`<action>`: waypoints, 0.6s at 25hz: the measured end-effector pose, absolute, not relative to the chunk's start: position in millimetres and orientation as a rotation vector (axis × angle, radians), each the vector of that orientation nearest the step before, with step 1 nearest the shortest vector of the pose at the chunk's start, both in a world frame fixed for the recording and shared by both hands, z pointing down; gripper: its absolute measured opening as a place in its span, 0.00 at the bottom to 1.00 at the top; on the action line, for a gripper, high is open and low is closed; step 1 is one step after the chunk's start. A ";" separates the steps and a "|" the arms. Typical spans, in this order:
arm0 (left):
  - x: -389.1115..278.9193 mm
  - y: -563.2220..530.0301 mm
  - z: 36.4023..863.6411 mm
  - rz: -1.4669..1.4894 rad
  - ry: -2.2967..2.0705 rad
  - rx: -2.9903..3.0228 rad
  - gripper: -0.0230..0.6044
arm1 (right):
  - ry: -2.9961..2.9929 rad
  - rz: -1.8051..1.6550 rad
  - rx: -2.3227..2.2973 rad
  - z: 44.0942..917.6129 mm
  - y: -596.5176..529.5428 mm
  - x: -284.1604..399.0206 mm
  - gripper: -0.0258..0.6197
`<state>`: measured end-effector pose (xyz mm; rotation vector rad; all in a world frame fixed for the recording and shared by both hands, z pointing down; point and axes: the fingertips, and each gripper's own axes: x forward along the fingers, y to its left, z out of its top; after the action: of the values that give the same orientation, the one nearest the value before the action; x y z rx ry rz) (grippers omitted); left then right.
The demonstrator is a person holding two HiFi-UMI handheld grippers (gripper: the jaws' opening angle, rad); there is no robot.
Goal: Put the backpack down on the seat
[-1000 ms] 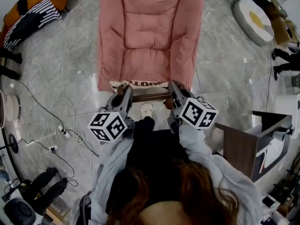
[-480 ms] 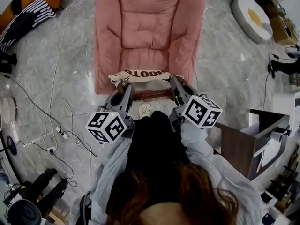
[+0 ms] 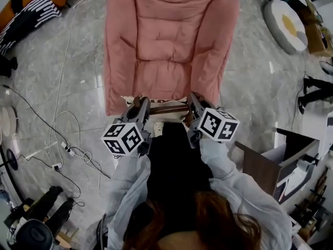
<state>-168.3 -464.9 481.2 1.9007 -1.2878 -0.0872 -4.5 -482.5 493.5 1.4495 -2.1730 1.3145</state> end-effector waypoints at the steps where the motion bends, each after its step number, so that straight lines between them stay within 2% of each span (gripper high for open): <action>1: -169.5 -475.9 483.0 -0.096 -1.287 1.896 0.06 | -2.179 1.286 1.444 495.4 -493.4 -5.3 0.06; 15: -172.2 -611.9 524.8 -0.034 -1.343 1.817 0.06 | -2.172 1.297 1.280 542.9 -629.7 -12.0 0.06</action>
<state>-172.2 -611.9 524.8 1.8165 -1.3426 -0.0339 -12.0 -629.7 542.9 1.2801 -2.1723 1.2967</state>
